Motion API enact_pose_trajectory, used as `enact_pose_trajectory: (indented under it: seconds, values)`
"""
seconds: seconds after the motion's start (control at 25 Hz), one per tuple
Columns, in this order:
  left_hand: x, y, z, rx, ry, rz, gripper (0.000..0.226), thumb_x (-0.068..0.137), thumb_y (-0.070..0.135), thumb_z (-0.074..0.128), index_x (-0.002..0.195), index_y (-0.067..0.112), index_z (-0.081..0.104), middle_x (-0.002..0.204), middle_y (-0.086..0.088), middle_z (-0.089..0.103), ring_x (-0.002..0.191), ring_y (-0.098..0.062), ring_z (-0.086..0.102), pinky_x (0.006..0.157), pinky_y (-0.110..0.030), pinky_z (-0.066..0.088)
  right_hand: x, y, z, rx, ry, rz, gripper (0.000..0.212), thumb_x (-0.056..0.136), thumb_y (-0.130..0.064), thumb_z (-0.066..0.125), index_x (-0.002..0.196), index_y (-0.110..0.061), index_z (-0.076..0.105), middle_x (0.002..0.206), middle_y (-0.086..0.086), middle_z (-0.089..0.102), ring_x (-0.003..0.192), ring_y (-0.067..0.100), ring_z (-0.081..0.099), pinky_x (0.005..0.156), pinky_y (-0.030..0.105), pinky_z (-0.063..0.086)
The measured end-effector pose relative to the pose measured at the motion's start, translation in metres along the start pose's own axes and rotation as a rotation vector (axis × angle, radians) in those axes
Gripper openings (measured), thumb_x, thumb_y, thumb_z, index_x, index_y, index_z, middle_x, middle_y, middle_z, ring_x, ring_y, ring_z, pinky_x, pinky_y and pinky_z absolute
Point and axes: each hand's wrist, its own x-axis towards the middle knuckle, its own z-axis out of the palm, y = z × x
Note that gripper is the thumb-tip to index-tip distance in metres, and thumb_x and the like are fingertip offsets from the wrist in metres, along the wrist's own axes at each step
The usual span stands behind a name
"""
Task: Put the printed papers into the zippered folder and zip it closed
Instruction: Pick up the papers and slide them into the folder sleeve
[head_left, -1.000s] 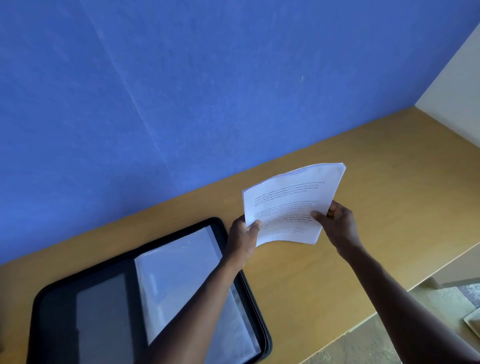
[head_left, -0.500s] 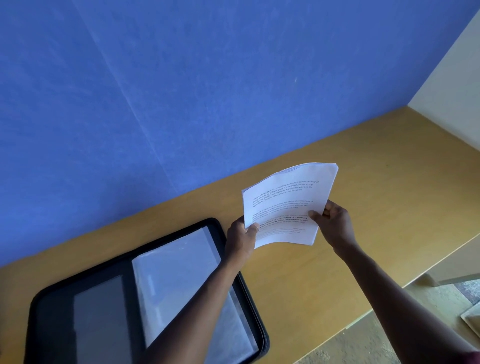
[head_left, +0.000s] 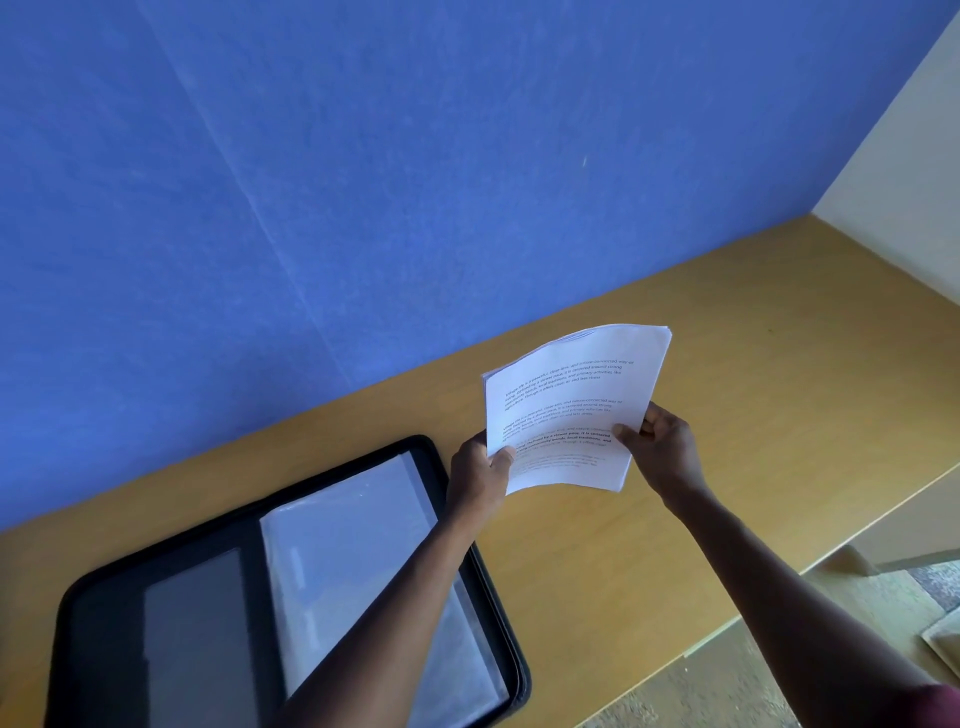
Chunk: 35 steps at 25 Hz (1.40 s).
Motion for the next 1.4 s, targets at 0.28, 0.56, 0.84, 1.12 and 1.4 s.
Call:
enact_pose_trajectory:
  seconds: [0.28,0.56,0.84,1.12,1.4]
  values:
    - [0.0,-0.008,0.004,0.049,0.007,-0.025,0.02,0.099,0.023,0.056,0.114,0.013,0.065,0.103,0.008,0.067,0.087,-0.009,0.064,0.056,-0.005,0.045,-0.003,0.0,-0.004,-0.019,0.024,-0.052,0.02,0.084,-0.009,0.069,0.086,-0.029,0.069,0.074,-0.025,0.071,0.061,-0.007,0.058,0.055,0.007,0.042]
    - [0.004,-0.006,0.001,0.076,-0.013,-0.062,0.024,0.099,0.026,0.055,0.112,0.01,0.066,0.106,0.002,0.07,0.089,-0.015,0.066,0.06,-0.017,0.047,-0.004,0.003,-0.004,0.015,-0.033,-0.019,0.022,0.083,-0.011,0.07,0.081,-0.033,0.068,0.076,-0.018,0.073,0.063,-0.004,0.059,0.062,0.022,0.048]
    - [0.002,-0.013,-0.043,0.05,-0.112,0.025,0.026,0.098,0.025,0.056,0.122,0.024,0.066,0.114,0.013,0.067,0.097,-0.003,0.063,0.079,-0.02,0.047,0.003,-0.014,0.002,0.109,-0.241,-0.05,0.032,0.083,-0.005,0.071,0.09,-0.036,0.073,0.087,-0.01,0.077,0.072,0.004,0.068,0.065,0.023,0.055]
    - [-0.01,-0.033,-0.109,-0.062,-0.241,0.033,0.028,0.093,0.013,0.062,0.102,0.038,0.07,0.101,0.025,0.073,0.093,0.008,0.066,0.068,-0.009,0.048,0.006,-0.041,0.031,0.22,-0.66,0.052,0.031,0.083,-0.003,0.074,0.113,-0.002,0.067,0.112,0.013,0.074,0.097,0.028,0.07,0.078,0.039,0.057]
    - [-0.032,-0.069,-0.161,-0.199,-0.211,-0.043,0.03,0.095,0.012,0.063,0.104,0.04,0.069,0.106,0.018,0.074,0.095,0.005,0.068,0.065,-0.014,0.053,-0.001,-0.07,0.088,0.213,-0.84,0.09,0.035,0.083,0.002,0.072,0.117,0.002,0.064,0.112,0.014,0.074,0.097,0.029,0.071,0.071,0.035,0.058]
